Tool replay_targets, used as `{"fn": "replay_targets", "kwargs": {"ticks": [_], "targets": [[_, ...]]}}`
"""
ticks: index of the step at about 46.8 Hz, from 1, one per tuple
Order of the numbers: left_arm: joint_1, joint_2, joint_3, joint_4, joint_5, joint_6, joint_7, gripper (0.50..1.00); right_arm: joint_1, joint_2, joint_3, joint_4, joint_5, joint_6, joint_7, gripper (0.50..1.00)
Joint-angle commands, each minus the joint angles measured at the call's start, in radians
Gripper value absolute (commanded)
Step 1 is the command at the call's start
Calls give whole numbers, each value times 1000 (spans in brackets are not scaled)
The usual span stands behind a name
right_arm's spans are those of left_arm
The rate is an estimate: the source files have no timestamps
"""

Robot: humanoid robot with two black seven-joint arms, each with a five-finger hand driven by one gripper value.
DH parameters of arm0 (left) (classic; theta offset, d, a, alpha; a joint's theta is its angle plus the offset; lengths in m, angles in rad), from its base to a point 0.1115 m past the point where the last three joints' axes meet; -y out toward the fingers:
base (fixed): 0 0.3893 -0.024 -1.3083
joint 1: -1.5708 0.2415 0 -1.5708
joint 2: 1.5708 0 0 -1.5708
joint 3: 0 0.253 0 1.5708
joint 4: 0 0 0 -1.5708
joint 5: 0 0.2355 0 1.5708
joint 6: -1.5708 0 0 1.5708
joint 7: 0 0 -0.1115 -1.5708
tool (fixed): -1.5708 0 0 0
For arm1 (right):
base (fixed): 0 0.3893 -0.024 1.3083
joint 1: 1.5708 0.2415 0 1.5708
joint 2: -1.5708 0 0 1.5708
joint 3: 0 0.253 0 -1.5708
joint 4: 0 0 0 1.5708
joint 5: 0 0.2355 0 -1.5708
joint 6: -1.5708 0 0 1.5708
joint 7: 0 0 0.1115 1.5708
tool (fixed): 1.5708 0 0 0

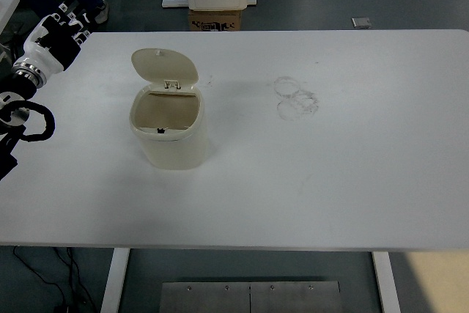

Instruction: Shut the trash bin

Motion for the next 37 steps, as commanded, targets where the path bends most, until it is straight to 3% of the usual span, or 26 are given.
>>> {"fn": "replay_targets", "kwargs": {"ticks": [1, 13, 20, 26, 31, 37], "targets": [[-4, 0, 2, 0, 0, 11, 5, 1000, 0, 0, 0, 0, -1, 1, 0, 991], [6, 0, 3, -52, 0, 23, 14, 1000, 0, 0, 1, 0, 1, 1, 0, 991], [16, 11, 2, -130, 0, 98, 69, 1000, 0, 0, 1, 0, -1, -1, 0, 991], [11, 53, 2, -213, 0, 112, 97, 1000, 0, 0, 0, 0, 1, -1, 0, 991], [3, 116, 2, -314, 0, 129, 167, 1000, 0, 0, 0, 0, -1, 1, 0, 991], [-14, 185, 2, -432, 1, 121, 287, 1000, 0, 0, 0, 0, 1, 1, 0, 991]]}}
